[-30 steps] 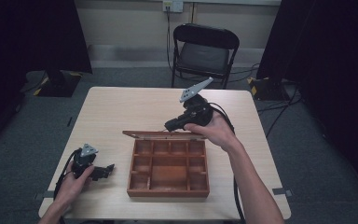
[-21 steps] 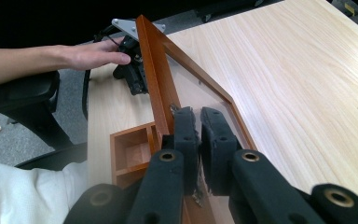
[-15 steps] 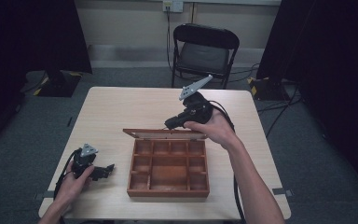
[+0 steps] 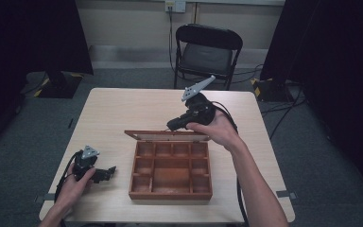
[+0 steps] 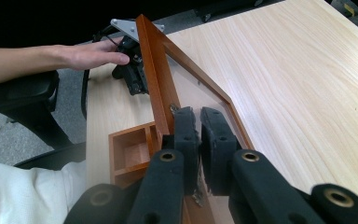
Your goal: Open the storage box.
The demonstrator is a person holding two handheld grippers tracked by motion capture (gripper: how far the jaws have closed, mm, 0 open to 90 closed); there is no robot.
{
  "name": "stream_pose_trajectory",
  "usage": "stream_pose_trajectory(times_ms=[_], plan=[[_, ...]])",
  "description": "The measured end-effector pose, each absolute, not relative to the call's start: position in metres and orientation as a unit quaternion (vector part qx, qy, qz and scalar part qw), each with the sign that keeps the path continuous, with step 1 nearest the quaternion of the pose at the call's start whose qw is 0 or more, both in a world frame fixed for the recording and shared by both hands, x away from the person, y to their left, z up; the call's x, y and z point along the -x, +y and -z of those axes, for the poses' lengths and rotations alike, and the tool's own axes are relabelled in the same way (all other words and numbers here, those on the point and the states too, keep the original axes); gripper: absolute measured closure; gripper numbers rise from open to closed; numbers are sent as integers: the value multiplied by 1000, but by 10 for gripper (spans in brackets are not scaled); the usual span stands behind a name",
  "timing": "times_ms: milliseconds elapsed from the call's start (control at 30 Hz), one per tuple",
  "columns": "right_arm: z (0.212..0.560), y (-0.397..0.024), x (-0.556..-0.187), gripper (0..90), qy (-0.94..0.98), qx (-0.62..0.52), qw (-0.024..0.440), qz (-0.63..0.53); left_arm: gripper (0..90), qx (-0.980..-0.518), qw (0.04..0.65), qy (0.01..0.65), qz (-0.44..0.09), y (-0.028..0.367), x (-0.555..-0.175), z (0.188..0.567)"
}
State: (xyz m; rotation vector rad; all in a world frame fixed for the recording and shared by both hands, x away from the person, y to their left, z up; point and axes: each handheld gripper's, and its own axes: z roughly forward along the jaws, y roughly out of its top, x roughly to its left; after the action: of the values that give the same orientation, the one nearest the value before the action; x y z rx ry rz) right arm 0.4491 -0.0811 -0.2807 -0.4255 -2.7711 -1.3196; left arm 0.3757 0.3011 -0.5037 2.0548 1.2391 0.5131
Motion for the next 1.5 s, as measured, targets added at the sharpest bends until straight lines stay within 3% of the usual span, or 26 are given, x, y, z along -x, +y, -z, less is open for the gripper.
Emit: stream_pose_trajectory(times_ms=[1500], plan=[[280, -80, -449, 856, -896, 137, 19, 422, 0, -789, 337, 475, -197, 301, -376, 504]])
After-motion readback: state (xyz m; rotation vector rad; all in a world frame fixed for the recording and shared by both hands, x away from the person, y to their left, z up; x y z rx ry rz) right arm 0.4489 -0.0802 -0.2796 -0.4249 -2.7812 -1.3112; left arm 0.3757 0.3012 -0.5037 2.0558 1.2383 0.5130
